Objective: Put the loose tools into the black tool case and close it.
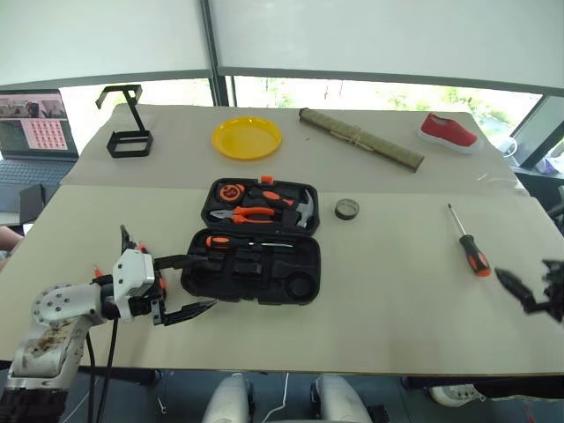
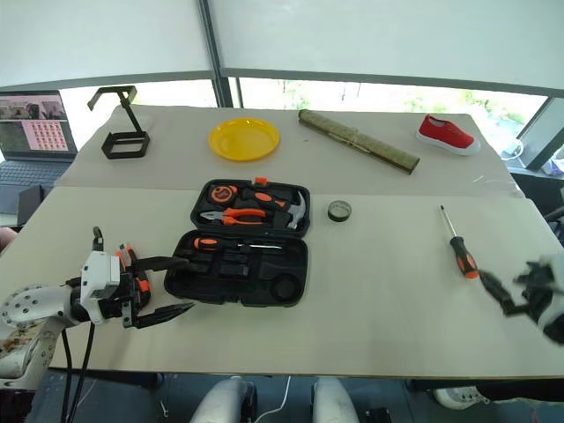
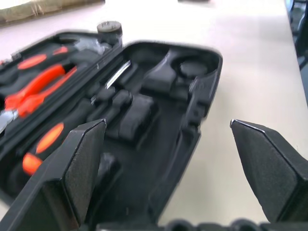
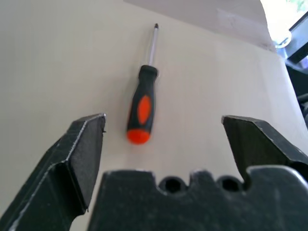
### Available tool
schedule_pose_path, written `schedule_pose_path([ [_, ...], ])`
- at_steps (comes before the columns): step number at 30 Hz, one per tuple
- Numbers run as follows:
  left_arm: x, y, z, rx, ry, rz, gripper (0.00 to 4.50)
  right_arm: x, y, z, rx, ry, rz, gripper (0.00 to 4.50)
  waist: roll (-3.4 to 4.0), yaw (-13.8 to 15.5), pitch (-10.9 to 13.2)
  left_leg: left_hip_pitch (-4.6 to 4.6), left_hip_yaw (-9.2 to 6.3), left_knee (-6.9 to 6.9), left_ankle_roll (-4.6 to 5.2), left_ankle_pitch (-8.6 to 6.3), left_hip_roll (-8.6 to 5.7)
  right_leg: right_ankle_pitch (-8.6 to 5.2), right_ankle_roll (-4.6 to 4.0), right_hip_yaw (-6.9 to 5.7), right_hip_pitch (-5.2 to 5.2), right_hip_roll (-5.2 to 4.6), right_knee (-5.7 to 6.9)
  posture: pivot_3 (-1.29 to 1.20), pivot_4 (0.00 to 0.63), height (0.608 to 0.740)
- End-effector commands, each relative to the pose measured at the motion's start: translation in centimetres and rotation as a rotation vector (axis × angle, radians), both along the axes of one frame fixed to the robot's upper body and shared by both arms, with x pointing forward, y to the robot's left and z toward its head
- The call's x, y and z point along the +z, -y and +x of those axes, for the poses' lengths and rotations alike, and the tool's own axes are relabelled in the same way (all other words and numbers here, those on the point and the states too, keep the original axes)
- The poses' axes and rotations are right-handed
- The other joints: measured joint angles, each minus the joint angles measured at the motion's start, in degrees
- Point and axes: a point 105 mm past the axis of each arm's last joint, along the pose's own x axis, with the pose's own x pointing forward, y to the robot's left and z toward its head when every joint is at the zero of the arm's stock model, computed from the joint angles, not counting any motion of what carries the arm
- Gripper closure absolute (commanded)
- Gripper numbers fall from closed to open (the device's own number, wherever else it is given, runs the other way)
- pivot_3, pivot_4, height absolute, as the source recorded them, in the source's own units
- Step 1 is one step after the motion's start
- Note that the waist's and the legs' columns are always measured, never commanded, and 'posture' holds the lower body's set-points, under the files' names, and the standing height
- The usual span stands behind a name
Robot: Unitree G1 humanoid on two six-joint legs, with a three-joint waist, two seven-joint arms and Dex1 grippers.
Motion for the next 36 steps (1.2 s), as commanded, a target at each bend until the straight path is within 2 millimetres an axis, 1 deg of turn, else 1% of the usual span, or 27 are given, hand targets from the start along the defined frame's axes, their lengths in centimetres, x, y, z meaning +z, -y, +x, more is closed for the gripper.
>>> schedule_pose_path([
  [1, 1.0, 0.7, -0.1, -0.009, 0.023, -0.009, 0.05, -0.6, 1.4, 2.5, -0.016, -0.083, -0.024, 0.0, -0.02, -0.04, 0.03, -0.03, 0.01, 0.0, 0.02, -0.02, 0.0, 0.0, 0.0, 0.02, -0.02, 0.02, 0.0, 0.0, 0.15, 0.74],
  [4, 1.1, 0.8, -0.1, -0.003, 0.017, -0.01, 0.05, -1.7, 1.5, 4.2, -0.008, -0.186, 0.02, 0.0, 0.03, 0.02, 0.08, -0.04, 0.12, 0.0, 0.05, -0.03, -0.04, 0.01, 0.01, 0.14, -0.07, -0.02, -0.02, 0.0, 0.15, 0.74],
  [6, 1.1, 0.8, -0.2, 0.002, 0.015, -0.01, 0.05, -2.3, 1.6, 4.7, -0.001, -0.24, 0.027, 0.0, 0.04, 0.11, 0.09, -0.08, 0.15, 0.01, 0.07, -0.04, -0.05, 0.02, 0.03, 0.16, -0.1, -0.04, -0.04, 0.0, 0.15, 0.74],
  [8, 1.2, 0.9, -0.2, 0.006, 0.015, -0.011, 0.05, -3.2, 2.1, 5.0, -0.023, -0.296, 0.015, 0.0, 0.05, 0.07, 0.09, -0.1, 0.15, 0.01, 0.09, -0.06, -0.04, 0.03, 0.04, 0.16, -0.11, -0.05, -0.05, 0.0, 0.15, 0.74],
  [10, 1.2, 0.9, -0.3, 0.011, 0.016, -0.011, 0.05, -4.0, 2.6, 5.2, -0.069, -0.343, 0.041, 0.0, 0.05, 0.11, 0.09, -0.13, 0.17, 0.01, 0.09, -0.06, -0.04, 0.05, 0.07, 0.15, -0.14, -0.1, -0.07, 0.0, 0.15, 0.74],
  [12, 1.3, 0.9, -0.3, 0.014, 0.017, -0.011, 0.0, -4.4, 2.6, 5.2, -0.077, -0.369, 0.067, 0.53, 0.05, -0.04, 0.09, -0.13, 0.21, 0.02, 0.1, -0.06, -0.04, 0.05, 0.08, 0.18, -0.15, -0.12, -0.07, 0.0, 0.15, 0.74],
  [15, 1.4, 0.9, -0.2, 0.019, 0.022, -0.01, 0.0, -4.4, 2.3, 5.8, -0.05, -0.349, 0.093, 1.37, 0.05, -0.05, 0.09, -0.11, 0.23, 0.02, 0.1, -0.06, -0.04, 0.06, 0.08, 0.19, -0.15, -0.1, -0.06, 0.0, 0.15, 0.74],
  [16, 1.4, 0.8, -0.1, 0.02, 0.023, -0.01, 0.0, -4.4, 2.3, 5.9, -0.046, -0.342, 0.089, 1.85, 0.05, -0.08, 0.09, -0.11, 0.23, 0.02, 0.09, -0.06, -0.04, 0.06, 0.08, 0.19, -0.14, -0.09, -0.07, 0.0, 0.15, 0.74],
  [17, 1.5, 0.8, -0.1, 0.021, 0.025, -0.009, 0.0, -4.3, 2.3, 6.0, -0.041, -0.335, 0.083, 2.06, 0.05, -0.14, 0.09, -0.1, 0.23, 0.02, 0.09, -0.06, -0.04, 0.06, 0.08, 0.19, -0.13, -0.09, -0.07, 0.0, 0.15, 0.74],
  [18, 1.5, 0.8, 0.0, 0.022, 0.026, -0.009, 0.0, -4.3, 2.3, 6.1, -0.029, -0.326, 0.082, 2.47, 0.05, -0.16, 0.09, -0.1, 0.24, 0.02, 0.09, -0.06, -0.04, 0.07, 0.09, 0.2, -0.13, -0.09, -0.07, 0.0, 0.15, 0.74],
  [19, 1.6, 0.8, 0.1, 0.022, 0.028, -0.008, 0.0, -4.2, 2.2, 6.1, -0.012, -0.319, 0.082, 2.75, 0.05, -0.17, 0.09, -0.09, 0.24, 0.02, 0.09, -0.06, -0.04, 0.08, 0.1, 0.2, -0.12, -0.1, -0.07, 0.0, 0.15, 0.74],
  [21, 1.6, 0.7, 0.3, 0.023, 0.031, -0.008, 0.0, -4.0, 2.0, 6.0, 0.033, -0.304, 0.078, 3.46, 0.05, -0.1, 0.1, -0.09, 0.24, 0.02, 0.09, -0.06, -0.04, 0.08, 0.11, 0.2, -0.12, -0.1, -0.07, 0.0, 0.15, 0.74],
  [23, 1.7, 0.6, 0.4, 0.029, 0.034, -0.01, 0.0, -3.4, 2.1, 5.9, 0.062, -0.283, 0.069, 3.49, 0.05, -0.16, 0.09, -0.09, 0.25, 0.03, 0.09, -0.06, -0.04, 0.08, 0.11, 0.2, -0.12, -0.1, -0.07, 0.0, 0.15, 0.74],
  [25, 1.8, 0.2, 0.5, 0.055, 0.036, -0.017, 0.0, -1.1, 1.5, 6.3, 0.171, -0.169, 0.027, 3.49, 0.05, -0.16, 0.1, -0.09, 0.25, 0.02, 0.09, -0.06, -0.04, 0.08, 0.11, 0.21, -0.13, -0.1, -0.06, 0.0, 0.15, 0.74],
  [26, 1.8, 0.0, 0.5, 0.065, 0.036, -0.02, 0.0, -0.3, 1.1, 6.3, 0.213, -0.129, 0.006, 3.49, 0.07, -0.17, 0.11, -0.09, 0.25, 0.02, 0.09, -0.07, -0.03, 0.08, 0.11, 0.21, -0.13, -0.09, -0.06, 0.0, 0.15, 0.74],
  [27, 1.8, -0.3, 0.6, 0.087, 0.035, -0.034, 0.0, 1.0, 0.3, 6.3, 0.299, -0.073, -0.025, 3.49, 0.12, -0.17, 0.14, -0.1, 0.25, 0.02, 0.1, -0.07, -0.02, 0.08, 0.11, 0.21, -0.14, -0.09, -0.05, 0.0, 0.15, 0.74],
  [28, 1.9, -0.7, 0.6, 0.119, 0.035, -0.051, 0.0, 2.5, -1.4, 6.2, 0.414, -0.022, -0.043, 3.49, 0.26, -0.21, 0.23, -0.1, 0.25, 0.02, 0.1, -0.08, -0.02, 0.08, 0.11, 0.21, -0.15, -0.1, -0.05, 0.0, 0.15, 0.74],
  [29, 2.0, -1.5, 0.7, 0.162, 0.034, -0.069, 0.0, 4.4, -4.6, 5.9, 0.575, 0.014, -0.021, 3.49, 0.4, -0.27, 0.32, -0.09, 0.26, 0.02, 0.1, -0.08, -0.02, 0.09, 0.13, 0.25, -0.15, -0.11, -0.04, 0.0, 0.15, 0.74],
  [30, 2.0, -2.2, 0.7, 0.202, 0.032, -0.083, 0.0, 5.7, -8.2, 5.2, 0.736, 0.02, 0.007, 3.49, 0.61, -0.6, 0.45, -0.11, 0.27, 0.02, 0.1, -0.08, -0.01, 0.09, 0.15, 0.28, -0.18, -0.11, -0.03, 0.0, 0.15, 0.74],
  [31, 1.9, -2.8, 0.6, 0.231, 0.029, -0.092, 0.0, 6.1, -11.4, 4.2, 0.863, -0.013, 0.039, 3.49, 0.71, -1.14, 0.52, -0.11, 0.23, 0.02, 0.12, -0.09, 0.08, 0.1, 0.15, 0.36, -0.25, -0.09, 0.01, 0.0, 0.15, 0.74],
  [33, 1.5, -3.5, 0.3, 0.272, 0.018, -0.093, 0.0, 5.8, -16.8, 2.7, 1.038, -0.08, 0.069, 3.49, 0.77, -1.93, 0.58, -0.04, 0.0, 0.01, 0.2, -0.14, 0.18, 0.12, 0.11, 0.52, -0.31, 0.02, 0.22, 0.0, 0.15, 0.74],
  [35, 0.9, -4.0, -0.2, 0.293, 0.001, -0.083, 0.0, 5.2, -21.1, 2.0, 1.135, -0.131, 0.075, 3.49, 0.58, -1.94, 0.64, 0.04, -0.08, 0.02, 0.13, -0.21, 0.29, 0.16, 0.03, 0.5, -0.27, 0.25, 0.24, 0.0, 0.15, 0.74],
  [36, 0.6, -4.1, -0.4, 0.299, -0.007, -0.079, 0.0, 5.0, -22.7, 1.9, 1.164, -0.141, 0.069, 3.49, 0.44, -1.89, 0.65, 0.05, -0.14, 0.02, 0.12, -0.22, 0.32, 0.17, 0.01, 0.42, -0.25, 0.29, 0.22, 0.0, 0.15, 0.74],
])
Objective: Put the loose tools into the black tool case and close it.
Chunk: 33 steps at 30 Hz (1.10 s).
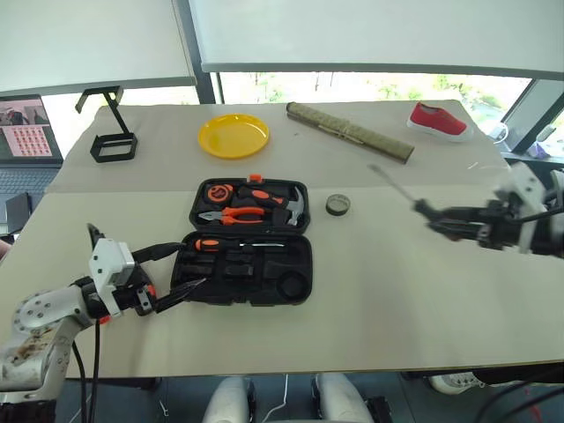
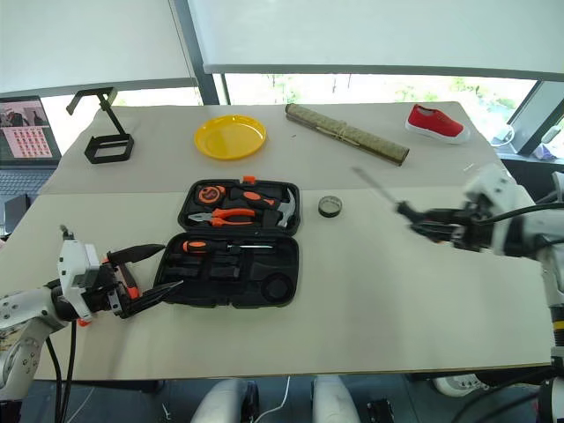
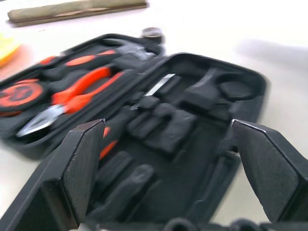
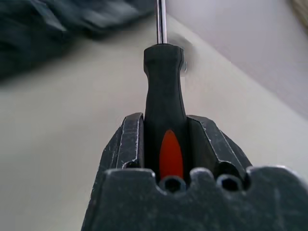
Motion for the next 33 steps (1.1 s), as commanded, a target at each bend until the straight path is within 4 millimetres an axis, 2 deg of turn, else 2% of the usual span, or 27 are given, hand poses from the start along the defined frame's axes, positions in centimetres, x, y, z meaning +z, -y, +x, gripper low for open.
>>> schedule_pose_path([
  [1, -0.2, -0.6, -0.6, 0.033, 0.004, -0.004, 0.0, -1.4, -6.2, -1.0, 0.127, -0.069, -0.02, 3.49, -0.25, 0.26, 0.06, -0.01, 0.0, 0.01, -0.01, -0.01, 0.02, 0.01, -0.03, -0.02, -0.02, 0.0, 0.0, 0.0, 0.15, 0.74],
  [3, -0.5, -0.5, -0.9, 0.038, -0.001, -0.002, 0.0, -2.3, -9.0, -0.8, 0.172, -0.071, -0.045, 3.49, -0.38, 0.83, 0.14, -0.13, 0.02, 0.06, -0.02, 0.0, -0.01, 0.02, -0.04, -0.04, -0.18, -0.14, 0.01, 0.0, 0.15, 0.74],
  [6, -0.7, -0.4, -1.1, 0.047, 0.002, -0.004, 0.0, -3.2, -12.1, 0.2, 0.199, -0.064, -0.101, 3.49, -0.39, 2.0, 0.16, -0.82, 0.02, 0.19, -0.13, 0.1, -0.22, 0.12, 0.1, -0.12, -0.81, -0.42, 0.07, 0.0, 0.15, 0.74],
  [8, -0.8, -0.4, -1.2, 0.052, 0.002, -0.004, 0.0, -3.7, -13.9, 0.9, 0.214, -0.05, -0.162, 3.49, -0.39, 2.03, 0.16, -1.11, 0.09, 0.34, -0.12, 0.1, -0.24, 0.21, 0.15, -0.08, -1.08, -0.48, 0.08, 0.0, 0.15, 0.74],
  [11, -0.9, -0.3, -1.3, 0.056, 0.001, -0.003, 0.0, -4.2, -15.3, 1.7, 0.222, -0.032, -0.23, 3.49, -0.42, 2.09, 0.16, -1.52, 0.09, 0.49, -0.13, 0.1, -0.24, 0.29, 0.12, -0.13, -1.52, -0.47, 0.15, 0.0, 0.15, 0.74],
  [19, -1.5, 0.3, -1.6, 0.062, -0.008, -0.008, 0.0, -5.2, -17.2, 2.7, 0.245, -0.009, -0.343, 3.49, -0.43, 1.83, 0.16, -1.57, 0.07, 0.5, -0.13, 0.11, -0.23, 0.31, 0.08, -0.2, -1.57, -0.41, 0.19, 0.0, 0.15, 0.74],
  [24, -1.7, 0.5, -1.6, 0.062, -0.01, -0.009, 0.0, -6.3, -16.5, 3.5, 0.212, -0.016, -0.399, 3.49, -0.43, 1.78, 0.16, -1.56, 0.07, 0.5, -0.13, 0.11, -0.24, 0.33, 0.05, -0.21, -1.57, -0.36, 0.19, 0.0, 0.15, 0.74],
  [33, -2.0, 0.3, -1.4, 0.069, -0.009, -0.002, 0.0, -7.1, -16.5, 3.1, 0.273, -0.03, -0.451, 3.49, -0.43, 1.77, 0.16, -1.54, 0.07, 0.5, -0.13, 0.11, -0.24, 0.33, 0.05, -0.22, -1.55, -0.36, 0.2, 0.0, 0.15, 0.74],
])
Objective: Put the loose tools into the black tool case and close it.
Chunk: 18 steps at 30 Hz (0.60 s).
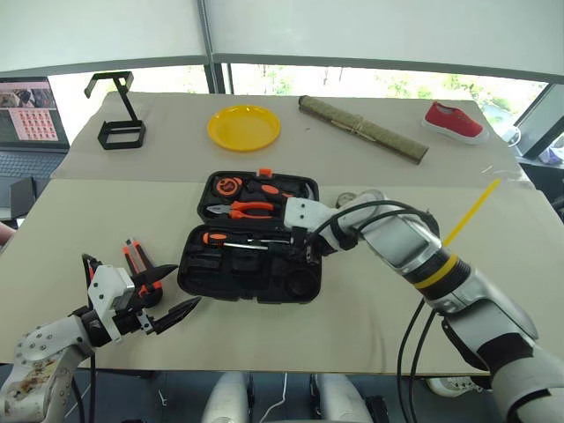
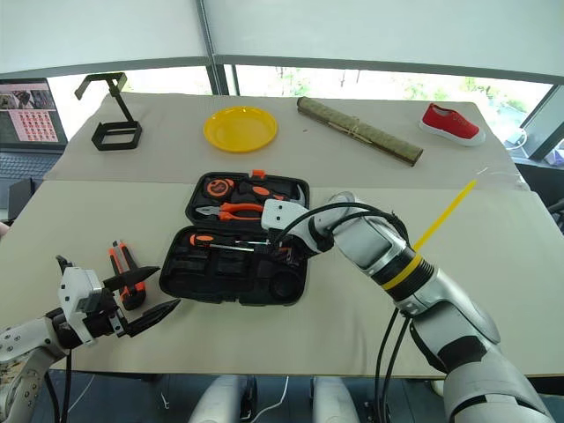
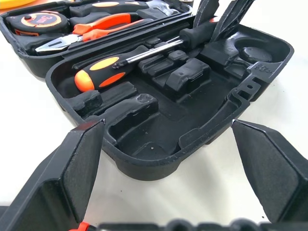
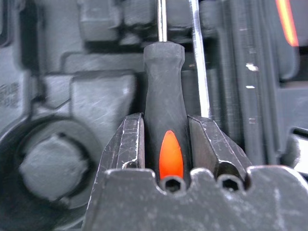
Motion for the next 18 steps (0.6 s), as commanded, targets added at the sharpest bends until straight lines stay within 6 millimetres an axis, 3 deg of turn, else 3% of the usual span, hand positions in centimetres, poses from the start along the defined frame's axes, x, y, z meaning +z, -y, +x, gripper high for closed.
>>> schedule_pose_path([
  [1, 0.6, 0.1, 0.1, -0.007, 0.039, 0.014, 0.0, 0.4, -0.6, -0.1, 0.042, 0.008, 0.002, 3.49, 0.0, 0.0, 0.0, 0.0, 0.0, 0.0, 0.0, 0.0, 0.0, 0.0, 0.0, 0.0, 0.0, 0.0, 0.0, 0.0, 0.15, 0.74],
  [3, 0.6, 0.0, 0.2, -0.005, 0.04, 0.013, 0.0, 0.8, -0.9, -0.1, 0.05, 0.011, 0.018, 2.48, -0.01, -0.01, 0.0, 0.01, 0.0, 0.0, 0.0, 0.0, 0.0, 0.0, 0.0, 0.0, 0.01, 0.0, 0.0, 0.0, 0.15, 0.74],
  [5, 0.7, 0.0, 0.2, -0.003, 0.042, 0.012, 0.0, 1.8, -1.3, -0.3, 0.079, 0.004, 0.061, 2.07, -0.01, -0.05, 0.0, 0.01, 0.0, 0.0, 0.0, 0.0, 0.01, 0.0, -0.01, 0.0, -0.01, 0.01, 0.01, 0.0, 0.15, 0.74],
  [7, 0.7, -0.1, 0.3, -0.001, 0.044, 0.011, 0.0, 3.1, -1.7, -0.7, 0.114, -0.007, 0.13, 1.35, -0.01, -0.11, 0.0, 0.01, 0.0, -0.01, 0.0, 0.0, 0.02, 0.01, -0.02, 0.0, -0.02, 0.04, 0.02, 0.0, 0.15, 0.74],
  [13, 0.8, -0.4, 0.4, 0.006, 0.046, 0.015, 0.0, 6.7, -1.6, -1.5, 0.163, -0.017, 0.353, 1.35, -0.01, -0.09, 0.0, 0.01, -0.02, -0.01, 0.0, 0.0, 0.04, 0.02, -0.02, 0.0, 0.0, 0.03, 0.01, 0.0, 0.15, 0.74],
  [18, 0.8, -0.5, 0.7, 0.016, 0.051, 0.01, 0.0, 5.6, -2.1, -0.5, 0.123, 0.03, 0.476, 2.77, -0.02, -0.04, -0.01, 0.01, -0.01, 0.0, 0.0, 0.0, 0.01, 0.02, -0.02, -0.01, 0.01, 0.02, 0.02, 0.0, 0.15, 0.74],
])
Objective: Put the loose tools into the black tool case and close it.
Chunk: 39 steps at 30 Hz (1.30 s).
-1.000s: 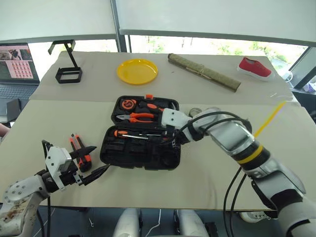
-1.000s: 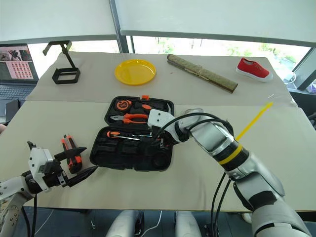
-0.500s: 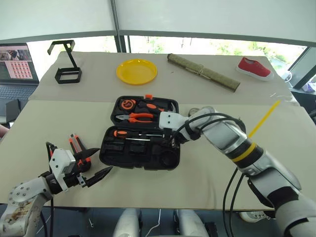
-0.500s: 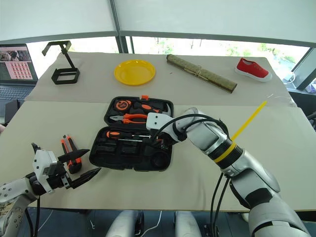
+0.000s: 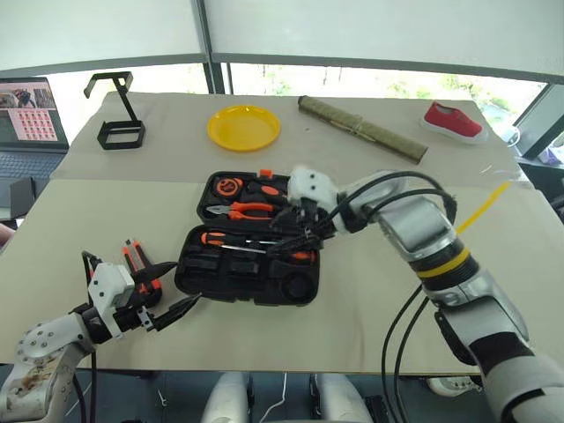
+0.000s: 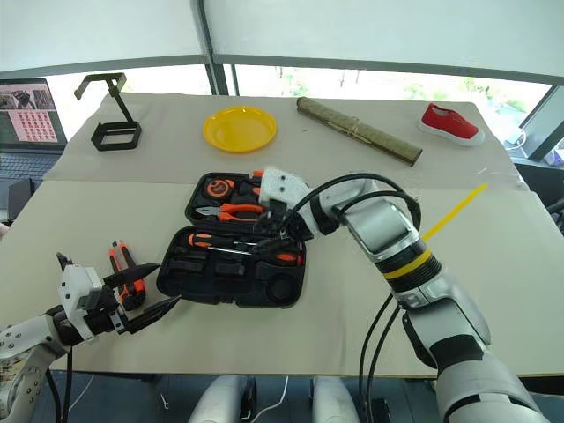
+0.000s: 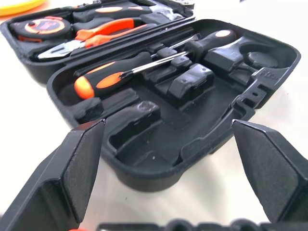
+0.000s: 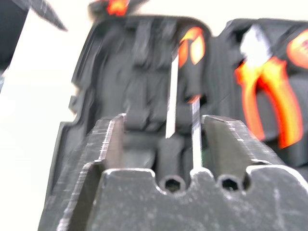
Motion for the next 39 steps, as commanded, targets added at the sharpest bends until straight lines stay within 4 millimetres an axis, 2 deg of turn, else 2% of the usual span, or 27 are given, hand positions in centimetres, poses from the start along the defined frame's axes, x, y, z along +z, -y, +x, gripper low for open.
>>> schedule_pose_path([
  [1, 0.9, -0.2, 0.3, 0.005, 0.052, 0.016, 0.0, -0.3, -0.7, 0.2, -0.003, 0.04, 0.108, 3.11, 0.0, -0.02, 0.0, 0.0, 0.01, 0.0, 0.0, 0.0, 0.0, 0.0, 0.0, 0.0, 0.0, 0.0, 0.0, 0.0, 0.15, 0.74],
  [5, 1.1, -0.2, 0.5, 0.01, 0.059, 0.013, 0.0, -3.1, -1.3, 0.7, -0.032, 0.056, 0.119, 4.48, 0.0, -0.04, 0.0, 0.0, 0.05, 0.0, -0.01, 0.01, 0.0, 0.0, 0.0, 0.01, -0.02, 0.01, 0.03, 0.0, 0.15, 0.74],
  [15, 0.9, -0.3, 0.0, 0.025, 0.049, 0.018, 0.0, -7.7, -1.4, 1.0, -0.04, 0.03, 0.027, 4.48, 0.0, -0.23, 0.0, 0.04, 0.08, 0.0, -0.02, 0.01, 0.02, 0.01, -0.01, 0.01, 0.0, 0.03, 0.05, 0.0, 0.15, 0.74],
  [22, 0.7, -0.4, 0.0, 0.032, 0.043, 0.019, 0.0, -9.5, -1.5, 1.2, -0.022, 0.062, -0.066, 4.48, -0.04, -0.49, -0.04, 0.45, 0.11, -0.03, -0.02, 0.01, 0.04, 0.01, -0.03, 0.03, 0.27, 0.02, 0.1, 0.0, 0.15, 0.74],
  [25, 0.5, -0.4, 0.0, 0.046, 0.042, 0.015, 0.0, -8.9, -2.3, 0.7, 0.015, 0.083, -0.024, 4.48, -0.04, -0.75, -0.04, 0.75, 0.13, -0.06, -0.02, 0.01, 0.06, 0.02, -0.04, 0.01, 0.59, 0.06, 0.07, 0.0, 0.15, 0.74],
  [28, 0.7, -0.8, 0.0, 0.078, 0.052, 0.01, 0.0, -6.6, -2.8, 0.1, 0.05, 0.115, 0.11, 4.48, -0.04, -1.09, -0.04, 1.08, 0.12, -0.19, -0.03, 0.0, 0.08, 0.01, -0.05, 0.01, 0.94, 0.06, -0.05, 0.0, 0.15, 0.74],
  [30, 0.9, -1.5, -0.2, 0.136, 0.071, 0.001, 0.0, -4.0, -2.2, 0.2, 0.018, 0.137, 0.259, 4.48, -0.05, -1.23, -0.04, 1.07, 0.09, -0.23, -0.03, 0.0, 0.08, 0.01, -0.05, 0.01, 0.92, 0.06, -0.06, 0.0, 0.15, 0.74],
  [32, 1.2, -2.4, -0.6, 0.203, 0.091, -0.005, 0.0, -1.8, -1.3, -0.6, 0.038, 0.141, 0.392, 3.91, -0.06, -1.26, -0.02, 0.93, 0.05, -0.25, -0.03, 0.0, 0.11, 0.01, -0.05, 0.0, 0.8, 0.06, -0.07, 0.0, 0.15, 0.74],
  [33, 1.4, -3.5, -1.0, 0.281, 0.12, 0.005, 0.0, -1.2, -0.1, -1.2, 0.034, 0.136, 0.436, 3.72, -0.07, -1.25, -0.02, 0.85, 0.04, -0.25, -0.03, 0.0, 0.12, 0.01, -0.05, 0.0, 0.72, 0.02, -0.06, 0.0, 0.15, 0.74],
  [37, 2.4, -7.2, -3.2, 0.595, 0.204, -0.032, 0.0, -1.1, 4.0, -3.1, -0.027, 0.138, 0.502, 2.32, -0.13, -1.0, -0.03, 0.77, 0.0, -0.25, 0.0, -0.03, 0.11, 0.03, 0.0, -0.01, 0.75, -0.17, -0.15, 0.0, 0.15, 0.74],
  [39, 2.3, -8.2, -4.4, 0.691, 0.21, -0.041, 0.0, -1.0, 5.5, -3.9, -0.052, 0.153, 0.542, 1.67, -0.23, -0.89, -0.04, 0.85, -0.02, -0.25, 0.01, -0.06, 0.11, 0.02, 0.02, -0.02, 0.89, -0.19, -0.26, 0.0, 0.15, 0.74],
])
